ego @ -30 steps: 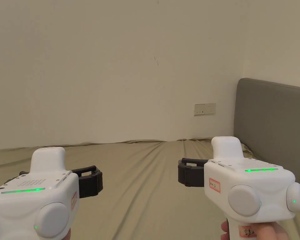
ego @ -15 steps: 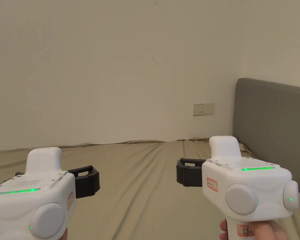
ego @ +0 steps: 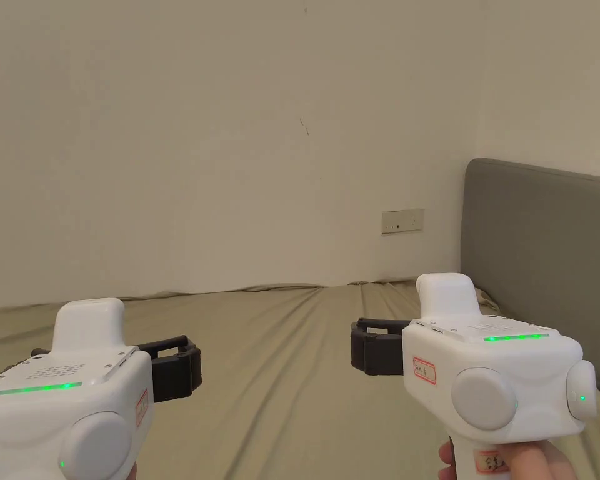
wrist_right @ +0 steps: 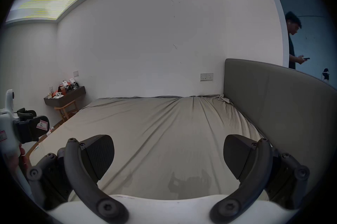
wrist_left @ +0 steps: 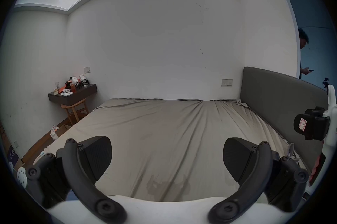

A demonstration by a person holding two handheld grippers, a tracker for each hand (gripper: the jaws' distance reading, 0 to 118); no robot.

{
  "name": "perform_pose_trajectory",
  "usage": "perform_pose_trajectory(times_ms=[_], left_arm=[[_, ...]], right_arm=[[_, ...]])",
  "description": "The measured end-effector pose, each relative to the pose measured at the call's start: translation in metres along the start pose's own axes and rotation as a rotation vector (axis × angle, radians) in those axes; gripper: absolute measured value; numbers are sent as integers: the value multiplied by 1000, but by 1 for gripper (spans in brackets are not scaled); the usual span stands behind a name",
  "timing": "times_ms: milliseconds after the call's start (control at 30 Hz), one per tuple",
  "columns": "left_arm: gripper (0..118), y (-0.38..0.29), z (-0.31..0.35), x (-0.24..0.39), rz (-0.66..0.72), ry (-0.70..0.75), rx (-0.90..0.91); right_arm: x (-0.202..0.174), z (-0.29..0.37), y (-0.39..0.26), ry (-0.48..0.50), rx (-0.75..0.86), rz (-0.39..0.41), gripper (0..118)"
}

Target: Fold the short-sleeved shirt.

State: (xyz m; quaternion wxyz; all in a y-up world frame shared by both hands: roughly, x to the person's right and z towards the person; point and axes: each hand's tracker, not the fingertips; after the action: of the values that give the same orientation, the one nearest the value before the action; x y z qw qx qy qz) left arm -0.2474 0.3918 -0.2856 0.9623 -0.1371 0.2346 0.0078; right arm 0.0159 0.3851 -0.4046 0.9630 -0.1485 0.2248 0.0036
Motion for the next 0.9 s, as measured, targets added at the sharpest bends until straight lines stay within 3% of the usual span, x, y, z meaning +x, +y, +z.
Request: perform_pose_trajectory(times_ms=[900], left_arm=[[118,9,7,-1,4,-10,14]], right_arm=[[-7,3,9,-2,8,15,118]])
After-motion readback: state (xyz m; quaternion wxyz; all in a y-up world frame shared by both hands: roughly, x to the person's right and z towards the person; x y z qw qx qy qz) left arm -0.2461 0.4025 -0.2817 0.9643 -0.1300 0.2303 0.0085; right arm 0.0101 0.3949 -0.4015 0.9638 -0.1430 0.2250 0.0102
